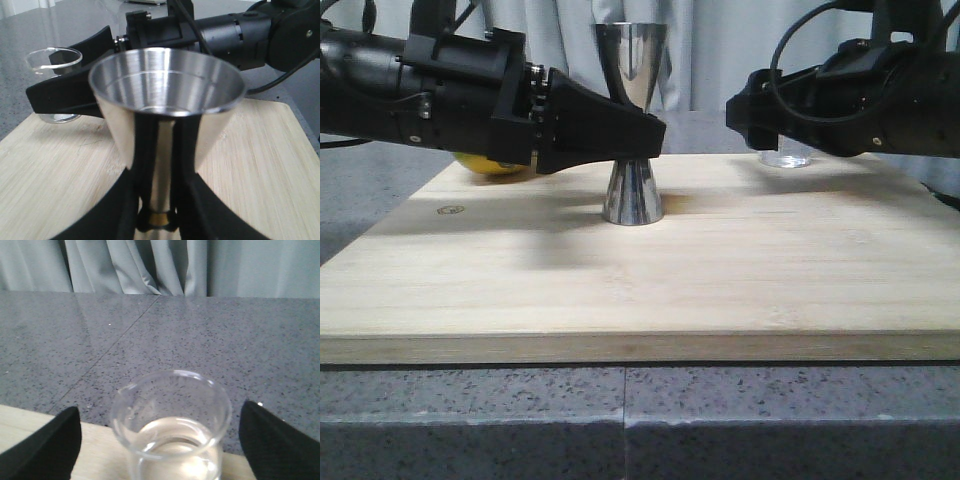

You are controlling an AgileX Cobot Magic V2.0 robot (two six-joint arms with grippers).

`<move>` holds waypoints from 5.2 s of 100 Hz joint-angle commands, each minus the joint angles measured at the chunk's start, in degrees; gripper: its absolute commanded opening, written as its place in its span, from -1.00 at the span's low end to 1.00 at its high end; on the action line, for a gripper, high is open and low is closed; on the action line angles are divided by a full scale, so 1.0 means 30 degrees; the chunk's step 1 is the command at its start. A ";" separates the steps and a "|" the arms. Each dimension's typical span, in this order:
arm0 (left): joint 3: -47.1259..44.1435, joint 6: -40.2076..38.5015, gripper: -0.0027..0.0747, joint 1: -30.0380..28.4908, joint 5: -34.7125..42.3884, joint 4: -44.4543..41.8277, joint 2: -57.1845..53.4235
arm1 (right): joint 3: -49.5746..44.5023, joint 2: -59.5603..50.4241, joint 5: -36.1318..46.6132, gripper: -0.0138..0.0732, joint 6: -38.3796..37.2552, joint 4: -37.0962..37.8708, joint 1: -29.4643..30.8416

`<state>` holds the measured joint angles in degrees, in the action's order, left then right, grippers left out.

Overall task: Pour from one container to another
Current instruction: 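Reach the right gripper to the glass beaker and grasp it, then lift the glass beaker with the right gripper over the jigger cup, then tilt the beaker with the right gripper, pouring liquid into the jigger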

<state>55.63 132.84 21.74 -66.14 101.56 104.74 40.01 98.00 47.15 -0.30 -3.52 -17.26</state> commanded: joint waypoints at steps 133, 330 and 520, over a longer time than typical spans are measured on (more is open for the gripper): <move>0.0514 -0.0181 -0.72 0.0169 -0.2036 0.1477 -0.0788 | 0.1967 0.0288 -0.0897 -0.07 -0.0051 0.1589 0.0463; 0.0514 -0.0181 -0.72 0.0169 -0.2036 0.1477 -0.0788 | 0.6526 -0.9282 -2.1568 -0.11 0.2667 0.4461 -0.5869; 0.0514 -0.0181 -0.72 0.0169 -0.1995 0.1477 -0.0788 | 0.8558 -0.6740 -2.2531 -0.11 0.4476 1.1248 -0.6633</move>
<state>55.63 132.84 21.74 -66.24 101.56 104.74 63.71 79.47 -24.47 12.62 28.29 -36.86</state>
